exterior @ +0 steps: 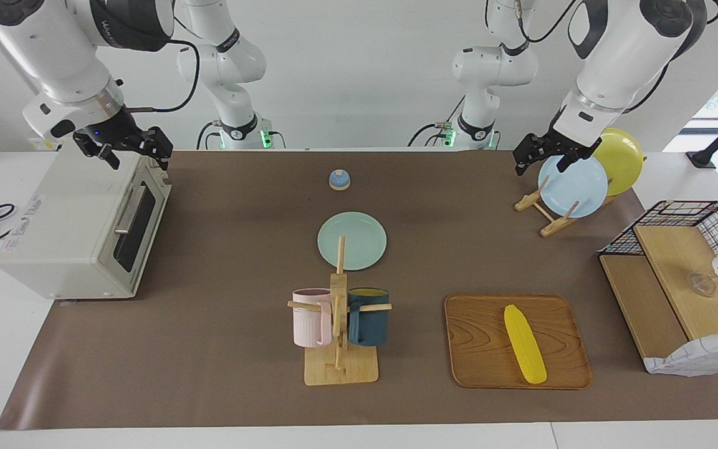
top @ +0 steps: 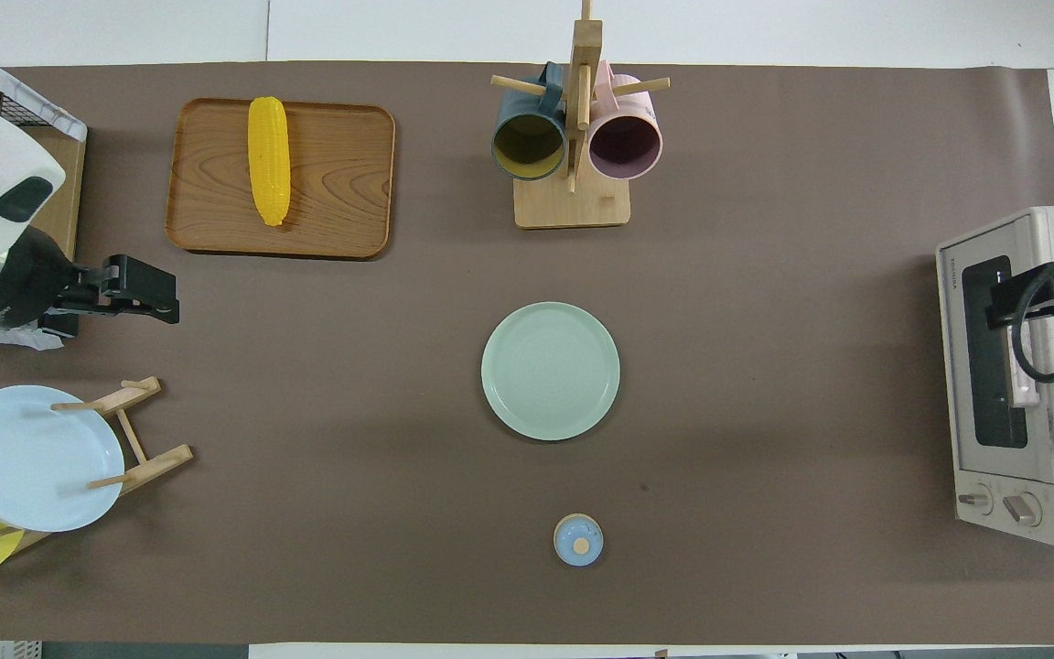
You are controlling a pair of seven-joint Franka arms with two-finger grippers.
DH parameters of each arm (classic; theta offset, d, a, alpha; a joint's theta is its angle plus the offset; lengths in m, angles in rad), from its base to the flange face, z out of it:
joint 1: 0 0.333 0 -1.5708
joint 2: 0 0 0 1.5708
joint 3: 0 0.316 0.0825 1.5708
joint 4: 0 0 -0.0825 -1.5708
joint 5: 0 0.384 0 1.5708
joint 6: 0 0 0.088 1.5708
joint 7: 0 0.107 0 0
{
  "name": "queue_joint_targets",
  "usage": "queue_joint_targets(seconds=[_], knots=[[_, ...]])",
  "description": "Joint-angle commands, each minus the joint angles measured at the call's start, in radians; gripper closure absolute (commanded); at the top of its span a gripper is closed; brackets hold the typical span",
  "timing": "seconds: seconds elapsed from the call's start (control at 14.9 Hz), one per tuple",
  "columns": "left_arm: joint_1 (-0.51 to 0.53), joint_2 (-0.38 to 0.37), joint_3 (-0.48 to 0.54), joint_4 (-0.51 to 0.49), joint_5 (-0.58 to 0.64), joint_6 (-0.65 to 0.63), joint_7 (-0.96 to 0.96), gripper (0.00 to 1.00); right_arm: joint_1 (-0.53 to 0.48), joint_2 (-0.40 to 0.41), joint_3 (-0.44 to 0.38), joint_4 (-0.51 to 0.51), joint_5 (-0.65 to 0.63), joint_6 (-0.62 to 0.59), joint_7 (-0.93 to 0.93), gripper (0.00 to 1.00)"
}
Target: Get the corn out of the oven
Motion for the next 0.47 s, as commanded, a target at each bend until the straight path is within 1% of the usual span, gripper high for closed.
queue_joint_targets(seconds=[0.0, 0.4], knots=[[-0.004, 0.019, 0.001, 0.029, 0.026, -0.023, -0.006, 0.0, -0.006, 0.006, 0.0, 0.017, 0.024, -0.019, 0.015, 0.0], [0.002, 0.018, -0.004, 0.028, 0.037, -0.017, -0.002, 0.0, -0.006, 0.006, 0.0, 0.017, 0.024, -0.017, 0.015, 0.0]])
